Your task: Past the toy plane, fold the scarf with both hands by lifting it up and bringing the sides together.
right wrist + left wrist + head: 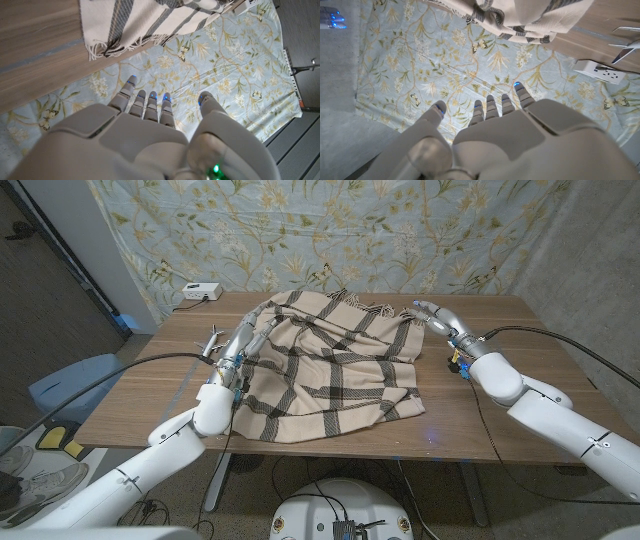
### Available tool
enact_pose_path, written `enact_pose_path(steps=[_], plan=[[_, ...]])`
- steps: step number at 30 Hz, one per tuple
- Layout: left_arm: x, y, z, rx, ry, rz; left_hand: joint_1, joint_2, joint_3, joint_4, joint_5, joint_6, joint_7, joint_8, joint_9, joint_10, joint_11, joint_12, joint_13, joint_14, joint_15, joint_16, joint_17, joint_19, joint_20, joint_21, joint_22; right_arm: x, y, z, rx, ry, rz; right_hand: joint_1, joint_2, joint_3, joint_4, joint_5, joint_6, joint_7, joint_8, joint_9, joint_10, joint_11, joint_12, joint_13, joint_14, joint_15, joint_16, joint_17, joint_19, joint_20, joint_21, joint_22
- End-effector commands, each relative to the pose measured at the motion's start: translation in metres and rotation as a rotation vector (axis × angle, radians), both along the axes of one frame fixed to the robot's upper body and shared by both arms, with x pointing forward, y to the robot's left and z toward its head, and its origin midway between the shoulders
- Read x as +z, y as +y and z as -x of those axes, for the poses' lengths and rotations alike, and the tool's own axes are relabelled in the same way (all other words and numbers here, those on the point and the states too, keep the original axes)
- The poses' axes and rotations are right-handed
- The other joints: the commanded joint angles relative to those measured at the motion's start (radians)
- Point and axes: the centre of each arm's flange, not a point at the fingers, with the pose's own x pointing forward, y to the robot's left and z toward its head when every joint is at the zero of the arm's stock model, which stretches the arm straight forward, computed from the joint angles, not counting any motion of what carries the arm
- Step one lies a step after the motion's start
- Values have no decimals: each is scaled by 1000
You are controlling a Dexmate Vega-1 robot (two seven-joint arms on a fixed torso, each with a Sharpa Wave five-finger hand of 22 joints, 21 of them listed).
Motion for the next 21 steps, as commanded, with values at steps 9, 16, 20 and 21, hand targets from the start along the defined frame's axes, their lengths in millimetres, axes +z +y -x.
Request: enact_pose_path(steps=[9, 16, 20, 21], plan=[[-38, -2, 48, 104, 23, -77, 18, 7, 1, -9, -4, 9, -1, 0, 5, 8, 7, -4, 2, 4, -3, -6, 3, -2, 2, -5, 3, -18, 5, 46, -81, 11, 187, 22, -1, 16, -1, -2, 0, -9, -3, 3, 2, -10, -2, 4, -2, -12, -1, 5, 2, -4, 2, 4], [-53, 3, 59, 111, 63, -68, 20, 6, 1, -12, -5, 9, -1, -5, 6, 7, 9, -8, 2, -1, -1, -9, 3, -4, 2, -9, 4, -29, 10, 54, -84, 32, 221, 26, 0, 19, -2, -2, 5, -10, -3, 3, 4, -11, -3, 4, -1, -15, -1, 6, 2, -6, 1, 4], [-59, 7, 65, 121, 72, -64, 21, 6, 1, -12, -5, 10, -1, -6, 6, 6, 9, -10, 2, -2, -1, -10, 3, -5, 2, -10, 4, -33, 14, 58, -85, 44, 241, 27, 0, 20, -2, -2, 6, -10, -3, 3, 4, -12, -3, 4, -2, -16, -2, 6, 2, -6, 1, 4], [-60, 7, 66, 125, 74, -66, 21, 6, 1, -12, -5, 10, -1, -6, 6, 6, 10, -10, 2, -3, 0, -11, 3, -5, 2, -11, 4, -34, 14, 59, -85, 47, 244, 28, 0, 21, -2, -2, 6, -9, -3, 3, 4, -12, -4, 5, -1, -16, -1, 6, 2, -6, 1, 4]])
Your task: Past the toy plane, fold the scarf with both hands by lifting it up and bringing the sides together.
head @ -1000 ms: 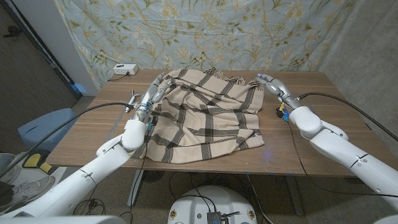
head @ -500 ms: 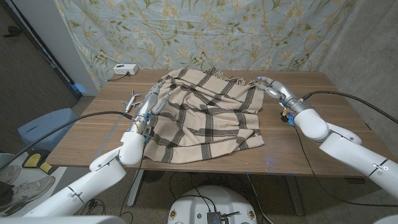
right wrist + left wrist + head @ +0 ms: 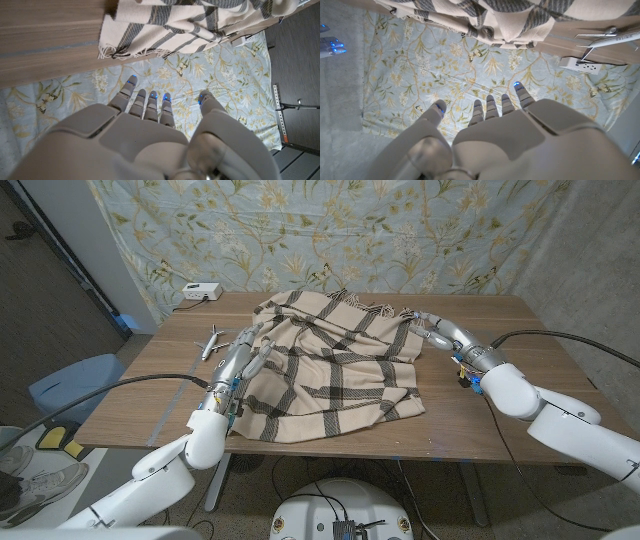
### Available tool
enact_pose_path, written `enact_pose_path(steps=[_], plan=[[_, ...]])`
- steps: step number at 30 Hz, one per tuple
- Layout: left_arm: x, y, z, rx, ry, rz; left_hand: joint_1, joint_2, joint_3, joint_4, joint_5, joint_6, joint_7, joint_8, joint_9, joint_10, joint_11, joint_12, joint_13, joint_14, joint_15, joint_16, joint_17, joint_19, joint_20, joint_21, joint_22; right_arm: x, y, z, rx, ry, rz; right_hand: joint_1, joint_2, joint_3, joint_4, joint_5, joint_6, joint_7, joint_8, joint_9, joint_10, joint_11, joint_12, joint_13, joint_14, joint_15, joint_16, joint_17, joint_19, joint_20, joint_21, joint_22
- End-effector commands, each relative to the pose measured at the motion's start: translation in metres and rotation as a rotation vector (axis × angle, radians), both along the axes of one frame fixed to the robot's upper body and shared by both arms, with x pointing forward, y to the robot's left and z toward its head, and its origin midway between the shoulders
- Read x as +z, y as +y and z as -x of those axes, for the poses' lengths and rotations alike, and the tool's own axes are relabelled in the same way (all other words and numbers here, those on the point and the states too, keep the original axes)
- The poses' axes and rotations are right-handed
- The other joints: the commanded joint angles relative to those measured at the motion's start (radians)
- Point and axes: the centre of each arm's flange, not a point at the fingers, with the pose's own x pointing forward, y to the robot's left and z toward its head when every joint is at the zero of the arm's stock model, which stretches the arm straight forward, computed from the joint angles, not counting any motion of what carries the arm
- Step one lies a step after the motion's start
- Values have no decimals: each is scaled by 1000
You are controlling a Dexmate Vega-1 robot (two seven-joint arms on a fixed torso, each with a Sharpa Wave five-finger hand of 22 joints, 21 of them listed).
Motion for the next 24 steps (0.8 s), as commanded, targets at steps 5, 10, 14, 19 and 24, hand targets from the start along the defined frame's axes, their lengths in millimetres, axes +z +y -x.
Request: enact_pose_path(steps=[5, 10, 14, 19, 24], plan=[[-24, 9, 27, 46, 45, -14, 10, -3, -1, -7, -2, -2, -1, -3, 6, -1, 6, -5, 2, -4, 0, -5, 4, -7, 2, -9, 4, -20, 13, 23, -16, 36, 92, 14, 2, 12, 0, -2, 3, -5, -2, 3, 4, -6, -4, 5, -4, -6, -2, 2, 3, -7, 0, 4], [-28, 10, 33, 60, 60, -43, 10, -2, 0, -7, -2, 0, -1, -4, 6, 1, 7, -5, 2, -4, 0, -5, 4, -8, 2, -10, 4, -27, 16, 31, -25, 47, 121, 17, 3, 13, 0, -2, 5, -7, -2, 4, 5, -7, -5, 5, -4, -6, -2, 2, 4, -9, 0, 4], [-35, 12, 37, 71, 58, -44, 12, -1, 0, -8, -2, 11, 3, -3, 7, 2, 8, -9, 2, -34, 2, -15, 5, -23, 2, -19, 4, -35, 19, 34, -28, 61, 136, 19, 3, 15, 0, -2, 10, -8, -1, 4, 8, -8, -4, 5, -3, -7, -2, 3, 5, -9, 0, 4], [-42, 14, 39, 73, 79, -46, 12, 0, 1, -8, -2, 17, 3, -3, 7, 5, 9, -10, 3, -43, 1, -16, 5, -32, 2, -24, 4, -43, 22, 38, -22, 69, 151, 22, 4, 18, 0, -2, 15, -9, -1, 4, 15, -7, -3, 5, -1, -12, -1, 3, 7, -10, 1, 4], [-49, 18, 42, 79, 94, -37, 13, 0, 1, -8, -2, 18, 3, -4, 7, 4, 9, -11, 3, -43, 1, -15, 5, -32, 2, -25, 4, -47, 26, 43, -28, 73, 174, 26, 4, 22, -1, -2, 21, -9, 0, 4, 19, -8, -2, 5, 2, -13, -1, 3, 10, -12, 1, 4]])
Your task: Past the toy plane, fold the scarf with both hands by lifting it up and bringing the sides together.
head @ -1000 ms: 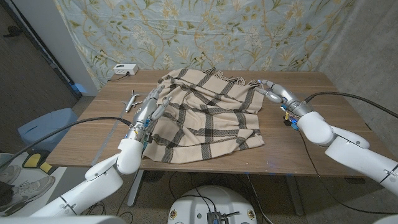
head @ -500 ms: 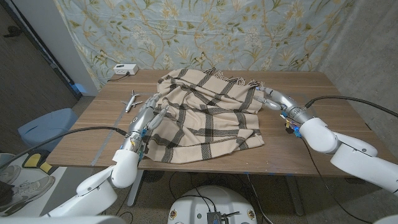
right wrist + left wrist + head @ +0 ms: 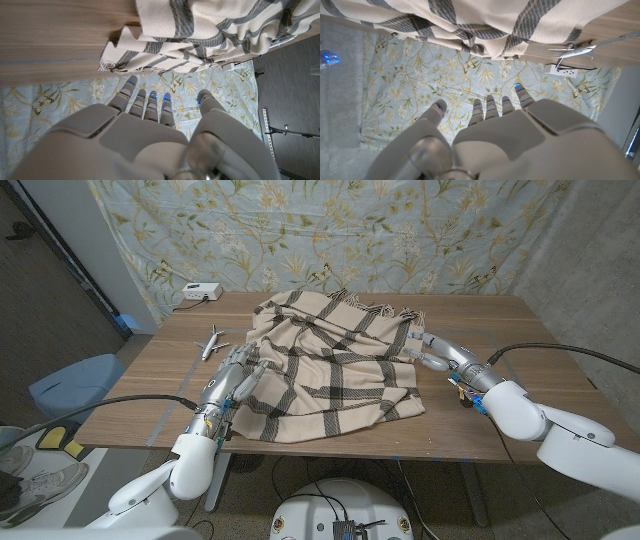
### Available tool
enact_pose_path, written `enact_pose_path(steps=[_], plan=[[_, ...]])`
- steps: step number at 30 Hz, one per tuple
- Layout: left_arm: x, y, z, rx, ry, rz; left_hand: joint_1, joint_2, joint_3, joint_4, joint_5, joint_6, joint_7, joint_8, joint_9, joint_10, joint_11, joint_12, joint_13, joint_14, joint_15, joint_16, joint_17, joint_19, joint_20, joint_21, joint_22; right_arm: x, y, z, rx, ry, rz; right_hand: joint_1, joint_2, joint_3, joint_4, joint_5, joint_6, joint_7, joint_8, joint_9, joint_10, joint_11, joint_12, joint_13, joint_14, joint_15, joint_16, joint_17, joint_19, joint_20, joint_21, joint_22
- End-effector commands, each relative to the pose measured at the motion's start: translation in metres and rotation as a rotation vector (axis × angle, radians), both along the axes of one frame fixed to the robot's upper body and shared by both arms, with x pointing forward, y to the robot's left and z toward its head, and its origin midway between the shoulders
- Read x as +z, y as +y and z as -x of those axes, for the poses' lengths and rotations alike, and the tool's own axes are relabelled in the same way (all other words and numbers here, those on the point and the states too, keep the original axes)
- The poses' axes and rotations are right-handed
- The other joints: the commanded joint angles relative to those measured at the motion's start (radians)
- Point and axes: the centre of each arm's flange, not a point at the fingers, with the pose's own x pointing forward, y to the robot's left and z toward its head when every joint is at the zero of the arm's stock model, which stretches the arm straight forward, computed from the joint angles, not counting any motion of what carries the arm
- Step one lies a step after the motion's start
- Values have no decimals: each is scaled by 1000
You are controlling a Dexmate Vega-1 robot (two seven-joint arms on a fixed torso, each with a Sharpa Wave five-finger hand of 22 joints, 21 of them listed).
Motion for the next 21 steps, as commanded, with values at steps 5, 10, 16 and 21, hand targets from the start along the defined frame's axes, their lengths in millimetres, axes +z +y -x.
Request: enact_pose_path(steps=[5, 10, 16, 21], plan=[[-24, 10, 12, 26, 58, -3, 13, 0, 1, -9, -2, 5, 3, -2, 2, 2, 8, -8, 3, -7, 8, -1, 5, -6, 5, -3, 5, -21, 12, 12, -2, 36, 65, 16, -1, 10, -1, -3, 15, 0, 0, 4, 16, -2, 2, 5, 6, -4, 0, 4, 5, -6, 1, 4], [-25, 13, 14, 35, 67, -23, 14, 1, 1, -9, -2, 4, 2, -3, 2, 1, 9, -9, 3, -8, 8, -1, 5, -6, 5, -4, 5, -27, 16, 13, 4, 26, 70, 21, 0, 13, -1, -3, 24, 1, 2, 4, 18, -1, 2, 5, 8, -6, 1, 4, 9, -6, 2, 4], [-27, 16, 14, 43, 86, -55, 15, 2, 2, -10, -2, 4, 1, -4, 2, 0, 6, -10, 3, -8, 7, 0, 5, -6, 5, -5, 5, -38, 20, 13, 3, 31, 86, 35, 3, 25, -3, -2, 51, 0, 7, 5, 41, -5, 8, 5, 31, -14, 8, 5, 28, -14, 7, 4], [-30, 18, 14, 53, 107, -76, 18, 1, 2, -13, -2, 7, -1, -4, 2, 1, 4, -11, 3, -9, 5, 1, 4, -7, 5, -6, 5, -47, 21, 14, -6, 56, 95, 41, 3, 30, -5, -2, 60, 1, 9, 5, 47, -5, 9, 5, 36, -15, 9, 5, 31, -12, 8, 4]])
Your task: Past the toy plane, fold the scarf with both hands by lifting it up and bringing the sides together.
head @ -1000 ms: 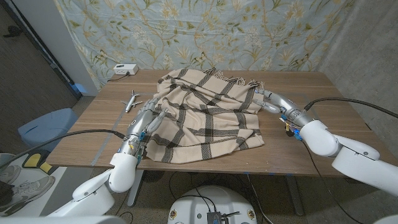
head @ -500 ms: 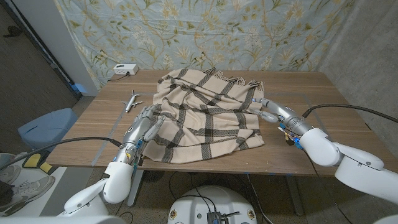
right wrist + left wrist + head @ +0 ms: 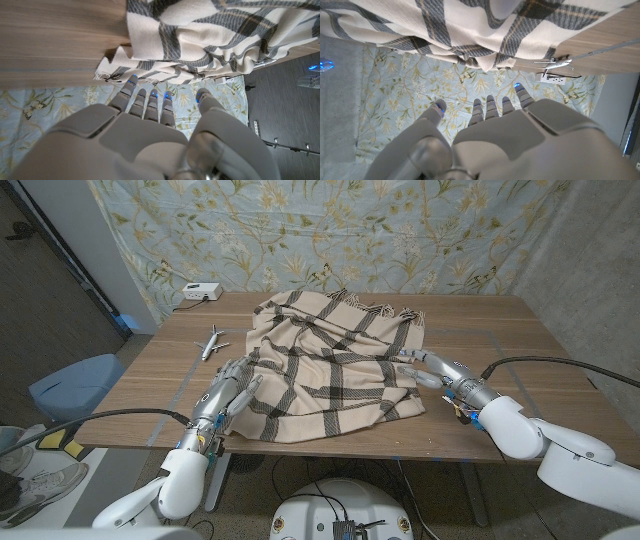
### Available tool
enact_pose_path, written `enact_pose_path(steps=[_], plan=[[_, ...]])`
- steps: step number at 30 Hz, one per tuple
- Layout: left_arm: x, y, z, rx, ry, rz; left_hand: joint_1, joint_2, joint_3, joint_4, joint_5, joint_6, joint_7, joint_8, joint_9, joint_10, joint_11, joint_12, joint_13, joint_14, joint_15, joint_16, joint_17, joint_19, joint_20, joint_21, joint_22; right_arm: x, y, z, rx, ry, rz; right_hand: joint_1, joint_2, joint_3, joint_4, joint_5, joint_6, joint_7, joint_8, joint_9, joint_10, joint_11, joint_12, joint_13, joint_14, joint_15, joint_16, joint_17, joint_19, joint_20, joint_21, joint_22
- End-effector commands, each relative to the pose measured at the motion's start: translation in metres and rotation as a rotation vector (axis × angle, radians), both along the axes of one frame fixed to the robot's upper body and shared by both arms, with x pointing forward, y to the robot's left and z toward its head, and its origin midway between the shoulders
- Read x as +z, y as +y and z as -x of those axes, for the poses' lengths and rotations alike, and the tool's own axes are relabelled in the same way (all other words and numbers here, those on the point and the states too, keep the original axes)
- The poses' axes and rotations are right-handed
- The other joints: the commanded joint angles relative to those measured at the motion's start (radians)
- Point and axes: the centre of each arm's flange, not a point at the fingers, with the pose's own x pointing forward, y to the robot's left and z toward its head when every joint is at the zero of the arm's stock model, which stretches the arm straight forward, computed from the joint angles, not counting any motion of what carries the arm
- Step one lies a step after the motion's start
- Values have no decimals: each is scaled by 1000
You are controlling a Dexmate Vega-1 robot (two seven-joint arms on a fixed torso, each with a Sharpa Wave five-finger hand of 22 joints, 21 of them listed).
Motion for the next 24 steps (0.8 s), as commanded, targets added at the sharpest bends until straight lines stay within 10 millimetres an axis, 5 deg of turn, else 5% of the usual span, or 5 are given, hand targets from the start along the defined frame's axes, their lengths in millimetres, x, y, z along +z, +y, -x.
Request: enact_pose_path(steps=[1, 21, 24], plan=[[-8, 7, 3, 23, 47, -55, 12, -1, 1, -5, -2, 8, -2, -1, 2, 0, 4, -4, 3, -3, -1, 1, 4, -7, 5, -7, 5, -20, 7, 3, -16, 26, 31, 16, -2, 9, -1, -2, 17, -1, 9, 5, 12, 2, 5, 5, 14, -2, 5, 5, 15, -2, 8, 4], [-17, 11, 3, 53, 109, -120, 37, 3, 8, -29, -2, 39, 5, 5, 3, 8, -7, -7, 3, -2, -6, 4, 3, 8, 3, -8, 4, -42, 13, 4, -85, 60, 152, 52, 3, 36, -9, -2, 30, -8, 5, 5, 26, -13, 5, 5, 25, -23, 5, 6, 28, -12, 10, 4], [-17, 12, 3, 59, 109, -107, 39, 4, 9, -30, -2, 40, 6, 4, 3, 8, -6, -7, 3, -2, -5, 4, 3, 7, 4, -9, 4, -44, 15, 4, -99, 59, 186, 87, 5, 60, -25, 1, 30, -17, 1, 6, 26, -27, 2, 5, 30, -33, 2, 3, 34, -17, 10, 4]])
